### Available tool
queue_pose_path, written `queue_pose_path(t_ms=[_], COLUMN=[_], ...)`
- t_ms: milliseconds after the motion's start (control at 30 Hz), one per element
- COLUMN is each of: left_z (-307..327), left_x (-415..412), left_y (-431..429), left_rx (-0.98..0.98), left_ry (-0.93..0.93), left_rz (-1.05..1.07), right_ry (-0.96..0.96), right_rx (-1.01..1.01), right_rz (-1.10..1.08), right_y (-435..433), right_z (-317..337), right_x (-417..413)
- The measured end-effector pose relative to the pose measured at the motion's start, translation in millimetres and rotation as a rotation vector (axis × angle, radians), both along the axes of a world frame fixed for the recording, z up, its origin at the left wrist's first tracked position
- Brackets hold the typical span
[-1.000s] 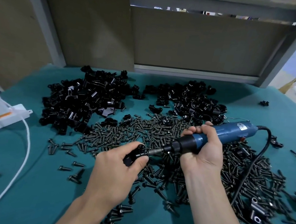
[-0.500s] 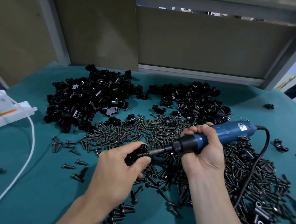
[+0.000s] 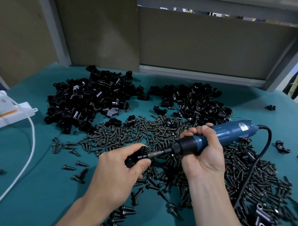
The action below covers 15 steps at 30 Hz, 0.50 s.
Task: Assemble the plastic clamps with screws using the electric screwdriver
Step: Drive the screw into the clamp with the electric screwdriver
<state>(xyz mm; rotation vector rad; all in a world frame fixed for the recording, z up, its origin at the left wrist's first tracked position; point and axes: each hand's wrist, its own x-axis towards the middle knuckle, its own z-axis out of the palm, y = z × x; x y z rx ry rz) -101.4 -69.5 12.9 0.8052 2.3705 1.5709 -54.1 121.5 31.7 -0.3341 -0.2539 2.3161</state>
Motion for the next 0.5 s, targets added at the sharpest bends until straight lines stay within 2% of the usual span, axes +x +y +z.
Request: queue_pose_path(t_ms=[267, 500], left_z=[4.1, 2.8], left_x=[-0.4, -0.3], left_y=[-0.5, -1.1], left_rx=[-0.015, 0.002], left_ry=[0.093, 0.098], left_rz=[-0.02, -0.014], right_ry=[-0.015, -0.009], right_rx=[-0.003, -0.007], right_rz=[0.005, 0.002], right_y=[-1.0, -0.8], right_z=[0.2, 1.5], right_x=[0.7, -0.6])
